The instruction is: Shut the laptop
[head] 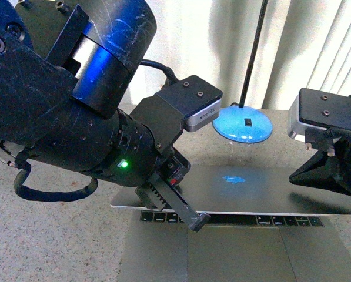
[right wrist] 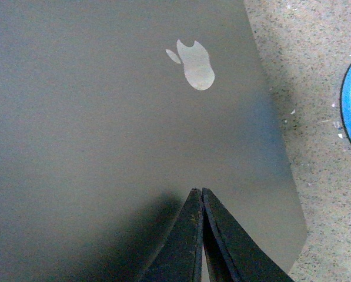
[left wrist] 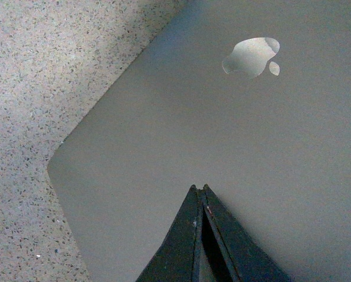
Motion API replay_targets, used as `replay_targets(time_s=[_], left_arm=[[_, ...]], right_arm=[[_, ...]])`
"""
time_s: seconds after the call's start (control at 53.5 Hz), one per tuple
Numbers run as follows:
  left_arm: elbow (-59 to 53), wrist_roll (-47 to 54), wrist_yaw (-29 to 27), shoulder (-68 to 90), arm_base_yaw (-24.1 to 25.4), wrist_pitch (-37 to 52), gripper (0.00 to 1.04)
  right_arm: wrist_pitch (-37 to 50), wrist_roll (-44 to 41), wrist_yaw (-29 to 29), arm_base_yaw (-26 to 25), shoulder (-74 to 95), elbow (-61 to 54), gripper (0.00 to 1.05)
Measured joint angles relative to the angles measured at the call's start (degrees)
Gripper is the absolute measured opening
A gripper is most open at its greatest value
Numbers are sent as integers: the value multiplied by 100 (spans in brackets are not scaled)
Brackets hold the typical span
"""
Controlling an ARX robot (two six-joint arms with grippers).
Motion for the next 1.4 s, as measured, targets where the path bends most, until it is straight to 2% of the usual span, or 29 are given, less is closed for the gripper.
replay_targets(time_s=[0.224, 0.729, 1.065, 1.402], left_arm=[[-94, -50, 55, 96, -9, 127, 4], [-221, -140, 136, 260, -9, 345, 4], [-505, -317, 264, 592, -9, 785, 4], [-664, -595, 520, 852, 240, 1049, 4]], right_arm=[[-111, -98, 33, 66, 103, -37, 3], [216, -105, 125, 179, 463, -177, 3], [291, -85, 243, 247, 717, -205, 3], [450, 144, 269, 402, 892, -306, 3]])
